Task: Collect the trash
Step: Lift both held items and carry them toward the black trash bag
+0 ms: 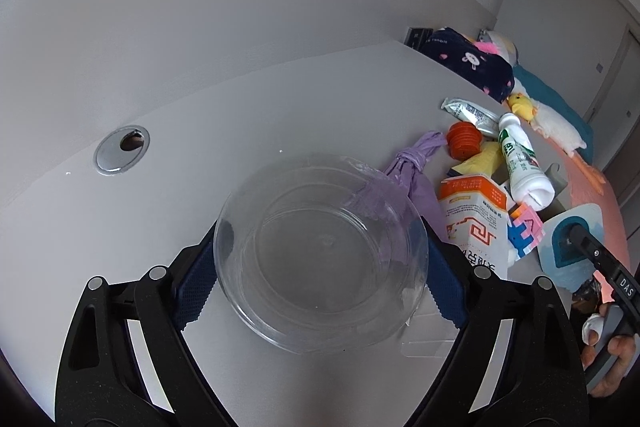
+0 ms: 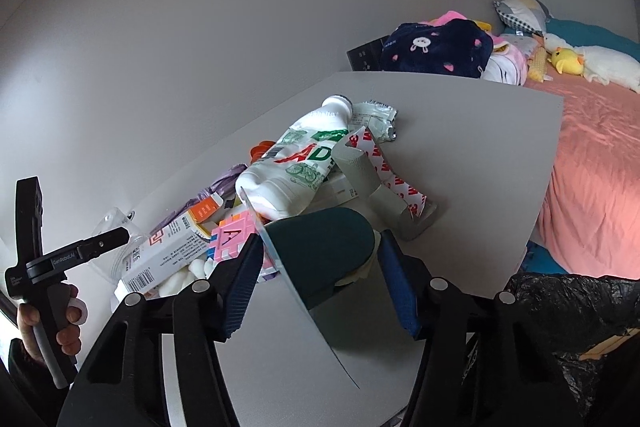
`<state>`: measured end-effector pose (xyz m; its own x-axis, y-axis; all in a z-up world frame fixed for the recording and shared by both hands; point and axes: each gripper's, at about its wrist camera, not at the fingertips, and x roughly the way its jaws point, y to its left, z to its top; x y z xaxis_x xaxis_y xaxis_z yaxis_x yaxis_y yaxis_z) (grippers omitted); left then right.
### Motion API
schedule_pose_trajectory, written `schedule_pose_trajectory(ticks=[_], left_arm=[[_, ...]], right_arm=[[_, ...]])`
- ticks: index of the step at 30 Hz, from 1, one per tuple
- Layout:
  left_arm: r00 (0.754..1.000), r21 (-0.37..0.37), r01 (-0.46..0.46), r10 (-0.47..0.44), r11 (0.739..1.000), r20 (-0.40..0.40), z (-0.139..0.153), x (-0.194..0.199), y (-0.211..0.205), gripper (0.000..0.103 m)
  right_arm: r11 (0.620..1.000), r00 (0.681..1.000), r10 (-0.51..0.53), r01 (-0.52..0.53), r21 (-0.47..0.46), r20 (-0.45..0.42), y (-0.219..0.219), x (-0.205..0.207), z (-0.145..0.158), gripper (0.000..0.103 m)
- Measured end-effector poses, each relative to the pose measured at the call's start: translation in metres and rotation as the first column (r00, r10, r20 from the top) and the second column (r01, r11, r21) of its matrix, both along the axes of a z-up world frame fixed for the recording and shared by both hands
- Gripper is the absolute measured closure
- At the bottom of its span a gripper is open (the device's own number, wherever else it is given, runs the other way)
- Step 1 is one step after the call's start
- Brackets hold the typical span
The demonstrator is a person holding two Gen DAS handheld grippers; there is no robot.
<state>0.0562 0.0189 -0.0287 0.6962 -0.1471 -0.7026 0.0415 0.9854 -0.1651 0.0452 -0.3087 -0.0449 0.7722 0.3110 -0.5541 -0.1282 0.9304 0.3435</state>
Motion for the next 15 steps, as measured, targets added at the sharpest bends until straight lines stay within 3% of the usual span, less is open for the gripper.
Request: schedule_pose_trajectory(ticks=[15], left_arm=[[0.987,0.012,0.093,-0.094,0.996,0.133,0.049,-0.031,-0.043,0.017]], right_arm=[[0.997,0.989,-0.073,0.075,-0.012,0.127,-0.027,-0.052,0.043,0.044]])
